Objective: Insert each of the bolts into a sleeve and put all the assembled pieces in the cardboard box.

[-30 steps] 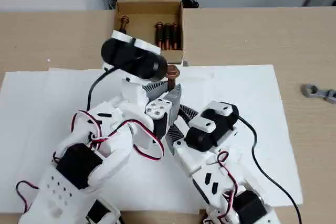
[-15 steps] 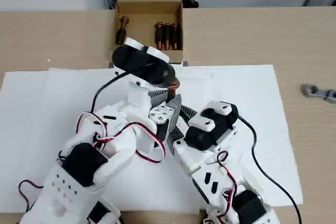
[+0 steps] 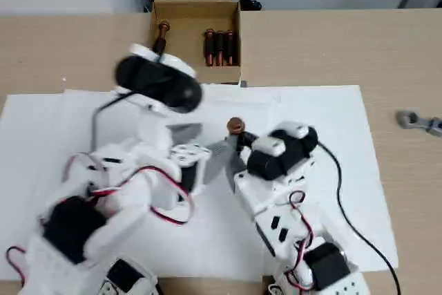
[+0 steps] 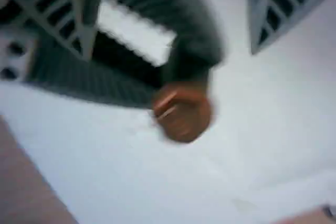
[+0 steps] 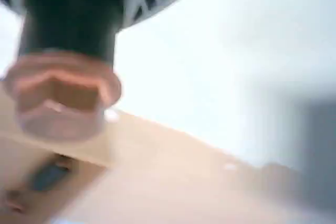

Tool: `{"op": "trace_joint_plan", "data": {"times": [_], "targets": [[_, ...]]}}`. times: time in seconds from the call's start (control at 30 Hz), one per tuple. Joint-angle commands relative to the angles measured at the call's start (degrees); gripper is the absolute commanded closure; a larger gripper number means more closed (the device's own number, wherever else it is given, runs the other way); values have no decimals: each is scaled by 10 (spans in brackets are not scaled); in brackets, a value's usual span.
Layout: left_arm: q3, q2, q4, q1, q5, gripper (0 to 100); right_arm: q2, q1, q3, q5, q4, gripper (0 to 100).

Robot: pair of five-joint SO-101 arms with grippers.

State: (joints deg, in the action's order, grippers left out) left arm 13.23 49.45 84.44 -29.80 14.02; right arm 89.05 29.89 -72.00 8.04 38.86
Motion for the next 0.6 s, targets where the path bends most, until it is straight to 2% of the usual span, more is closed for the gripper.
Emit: {"op": "trace_joint_plan", "data": {"times": [0.0,0.07,0.1,0.43,0.57], "targets": [[-37,2,34,40,-148,930,-115,-29,108,-11,-57,996],[-36,3,57,68,-210,998,-195,-33,152,-25,-99,996],[-36,3,68,81,-222,992,-237,-33,174,-31,-116,996],[-14,3,79,259,-226,994,-606,-60,359,-33,-312,996],[15,3,77,291,-224,994,-720,-61,413,-31,-361,996]]}}
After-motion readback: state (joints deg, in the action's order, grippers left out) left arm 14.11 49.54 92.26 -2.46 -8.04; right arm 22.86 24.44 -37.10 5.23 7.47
